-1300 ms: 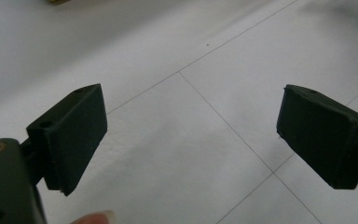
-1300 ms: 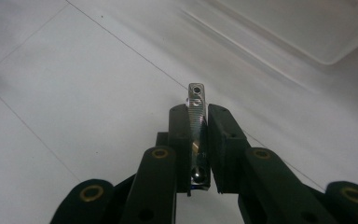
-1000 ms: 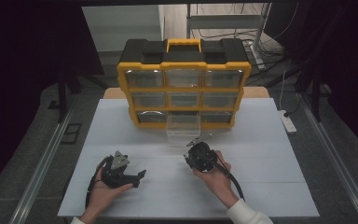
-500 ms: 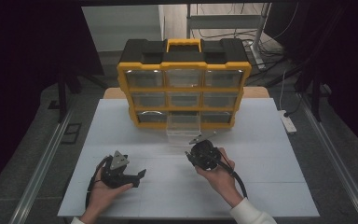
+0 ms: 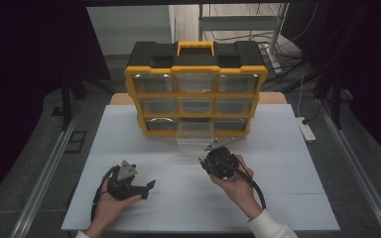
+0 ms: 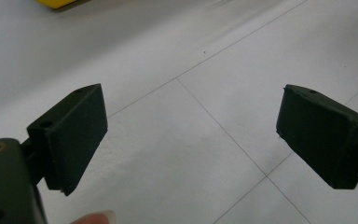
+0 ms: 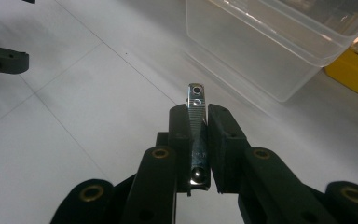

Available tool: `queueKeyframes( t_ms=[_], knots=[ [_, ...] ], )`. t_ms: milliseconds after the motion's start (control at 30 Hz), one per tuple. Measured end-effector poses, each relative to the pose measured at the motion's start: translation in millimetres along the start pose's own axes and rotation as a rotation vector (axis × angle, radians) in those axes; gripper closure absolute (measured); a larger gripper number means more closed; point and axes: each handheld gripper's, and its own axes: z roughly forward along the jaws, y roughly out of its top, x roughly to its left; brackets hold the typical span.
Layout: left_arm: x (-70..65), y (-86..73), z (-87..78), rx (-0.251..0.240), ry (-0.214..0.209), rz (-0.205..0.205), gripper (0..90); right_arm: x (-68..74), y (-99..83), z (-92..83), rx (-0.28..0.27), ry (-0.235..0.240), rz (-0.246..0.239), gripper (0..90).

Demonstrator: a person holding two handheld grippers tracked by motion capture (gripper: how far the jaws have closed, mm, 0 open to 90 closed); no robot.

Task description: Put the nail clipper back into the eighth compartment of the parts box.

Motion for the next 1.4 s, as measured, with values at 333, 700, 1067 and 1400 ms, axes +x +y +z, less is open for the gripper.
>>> queueKeyframes(
  t_ms=[333,700,1067,1400],
  knots=[
    [0.1,0.0,-0.5,-0.002,0.001,0.0,9.4,-2.9,4.6,-15.0,-0.028,0.017,-0.005,79.3],
    [0.1,0.1,-0.5,-0.001,0.0,0.0,9.4,-8.8,7.2,-26.6,-0.047,0.014,-0.007,79.3],
    [-0.2,0.1,-0.1,-0.001,0.0,0.001,9.4,-10.5,7.8,-29.3,-0.043,0.003,-0.012,79.3],
    [-0.4,0.2,-0.1,-0.001,0.001,0.001,9.4,-14.0,8.6,-29.3,-0.047,0.0,-0.007,79.3]
  ],
)
